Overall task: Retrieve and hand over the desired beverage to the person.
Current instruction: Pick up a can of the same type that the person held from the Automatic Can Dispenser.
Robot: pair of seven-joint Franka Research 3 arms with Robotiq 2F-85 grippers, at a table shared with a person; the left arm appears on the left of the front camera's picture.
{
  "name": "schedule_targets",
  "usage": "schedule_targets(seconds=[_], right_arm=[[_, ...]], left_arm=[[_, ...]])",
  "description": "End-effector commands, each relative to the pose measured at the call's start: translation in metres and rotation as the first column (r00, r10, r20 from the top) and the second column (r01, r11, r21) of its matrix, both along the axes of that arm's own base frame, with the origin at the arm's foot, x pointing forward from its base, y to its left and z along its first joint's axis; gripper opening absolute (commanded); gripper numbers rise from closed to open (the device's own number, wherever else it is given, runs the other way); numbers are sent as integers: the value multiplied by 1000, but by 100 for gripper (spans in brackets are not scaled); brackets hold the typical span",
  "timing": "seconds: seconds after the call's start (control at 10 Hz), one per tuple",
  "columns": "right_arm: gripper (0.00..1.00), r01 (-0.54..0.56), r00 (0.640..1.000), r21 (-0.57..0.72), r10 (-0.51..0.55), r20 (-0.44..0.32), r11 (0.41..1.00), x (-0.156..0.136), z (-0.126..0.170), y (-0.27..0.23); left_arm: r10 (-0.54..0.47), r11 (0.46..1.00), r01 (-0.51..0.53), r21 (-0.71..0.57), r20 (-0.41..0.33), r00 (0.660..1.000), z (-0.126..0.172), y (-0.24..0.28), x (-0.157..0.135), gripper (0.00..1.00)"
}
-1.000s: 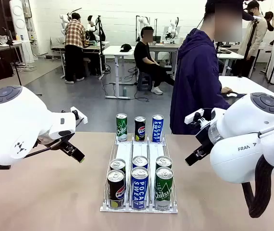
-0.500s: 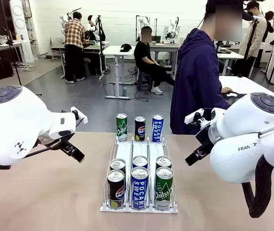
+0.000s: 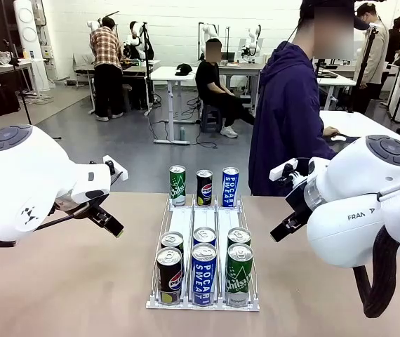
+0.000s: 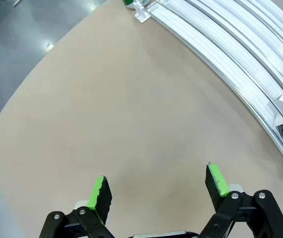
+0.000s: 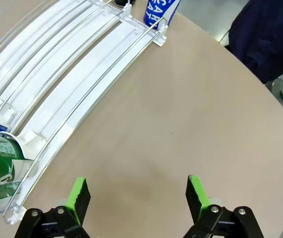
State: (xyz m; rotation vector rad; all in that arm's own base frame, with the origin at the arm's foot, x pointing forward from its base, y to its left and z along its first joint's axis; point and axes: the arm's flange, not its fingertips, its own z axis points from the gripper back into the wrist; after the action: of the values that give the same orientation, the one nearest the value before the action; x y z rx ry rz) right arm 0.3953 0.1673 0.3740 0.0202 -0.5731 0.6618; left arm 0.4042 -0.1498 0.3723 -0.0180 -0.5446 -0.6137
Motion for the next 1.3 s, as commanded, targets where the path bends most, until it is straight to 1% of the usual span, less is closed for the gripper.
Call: schedule_targets(seconds=[0.0,0.7,0.8,0.9,1.0,1.1,1.2], right_arm=[[100,0,1000,0,0,0,1000,0,0,0],[100,0,1000,0,0,0,1000,0,0,0],[100,-3,999,1,3,38,1000,-18,47,-2],[100,-3,999,20,2,44,1000,-27,83,-7],[100,7,998,26,-8,68,1000,-33,114,-12],[100,16,996,33,-18,82,999,-45,146,-15],[100,6,995,37,-9,99,999,-57,172,-17]], left_arm=[[0,1000,0,0,0,1000,0,0,0,100],[0,1000,0,0,0,1000,0,0,0,100],[-8,1000,9,-23,51,999,44,-1,-8,100],[-16,999,19,-29,98,995,85,-2,-17,100],[-28,999,33,-42,108,994,120,1,-22,100],[-31,999,36,-41,113,993,151,2,-35,100],[-29,999,33,-29,142,989,173,1,-45,100]])
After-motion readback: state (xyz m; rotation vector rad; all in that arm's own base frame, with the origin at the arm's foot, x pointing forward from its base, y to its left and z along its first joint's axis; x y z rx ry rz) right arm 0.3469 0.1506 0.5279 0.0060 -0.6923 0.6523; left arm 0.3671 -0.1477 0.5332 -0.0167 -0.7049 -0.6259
